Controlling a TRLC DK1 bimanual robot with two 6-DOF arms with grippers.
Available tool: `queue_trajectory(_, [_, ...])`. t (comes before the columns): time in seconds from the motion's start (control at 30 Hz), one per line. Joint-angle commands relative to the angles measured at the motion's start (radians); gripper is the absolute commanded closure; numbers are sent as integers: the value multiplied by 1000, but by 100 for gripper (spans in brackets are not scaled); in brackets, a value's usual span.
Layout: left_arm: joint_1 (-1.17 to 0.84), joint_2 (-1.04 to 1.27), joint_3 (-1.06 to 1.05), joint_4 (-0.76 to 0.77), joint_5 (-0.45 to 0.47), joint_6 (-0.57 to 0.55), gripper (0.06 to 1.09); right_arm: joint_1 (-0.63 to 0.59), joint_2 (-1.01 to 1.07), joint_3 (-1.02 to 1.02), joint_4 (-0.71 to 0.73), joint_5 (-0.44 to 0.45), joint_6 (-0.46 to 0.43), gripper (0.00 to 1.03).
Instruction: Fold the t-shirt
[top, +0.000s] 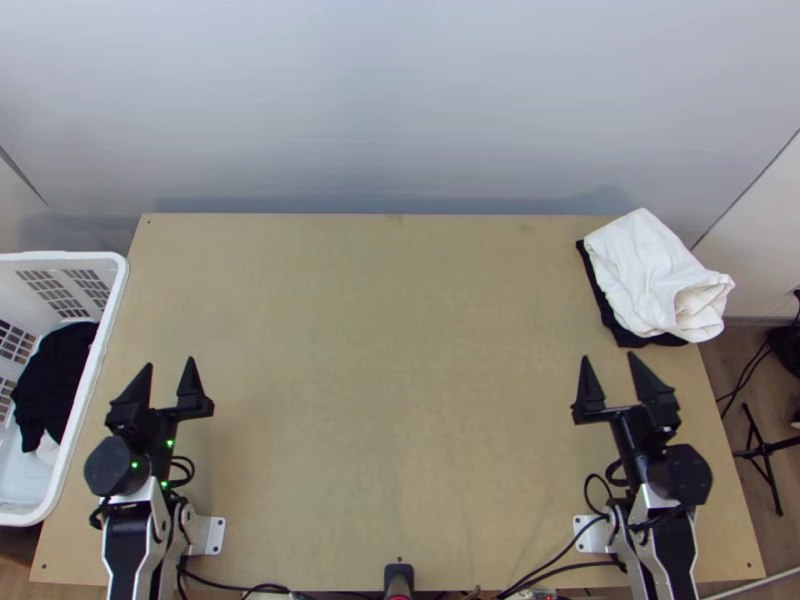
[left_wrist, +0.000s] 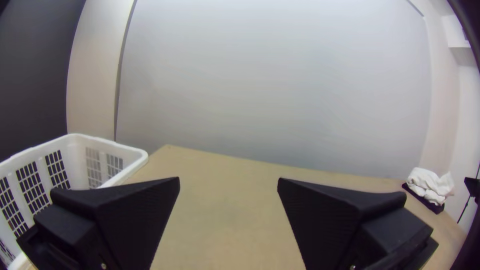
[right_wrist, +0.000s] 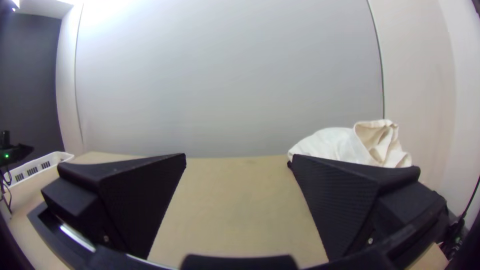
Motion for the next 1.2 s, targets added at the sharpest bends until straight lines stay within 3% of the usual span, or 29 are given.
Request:
queue_trajectory(0.0, [-4, 178, 206, -103, -7, 36, 10, -5, 182, 146, 45, 26, -16, 4])
queue_trajectory(0.13, [-1, 393, 410, -211, -7, 35, 10, -4, 456, 388, -49, 26, -14, 4])
queue_trajectory(0.33, [4, 461, 585, -261, -2, 25, 10, 2, 696, 677, -89, 26, -8, 4])
queue_trajectory(0.5, [-10, 568, 726, -281, 15, 36, 10, 4, 993, 1042, -375, 17, -16, 4])
queue_trajectory(0.57, [-7, 657, 800, -314, 15, 33, 10, 12, 1062, 1137, -411, 17, -43, 4])
queue_trajectory(0.73, [-7, 866, 987, -410, 36, 38, 11, 22, 1087, 1126, -285, 17, 10, 4])
queue_trajectory(1.03, [-29, 1218, 1307, -620, 33, 39, 11, 61, 1265, 1212, -339, 17, 24, 4])
queue_trajectory(1.17, [2, 1300, 1364, -620, 24, 33, 11, 77, 1303, 1234, -346, 18, 32, 4])
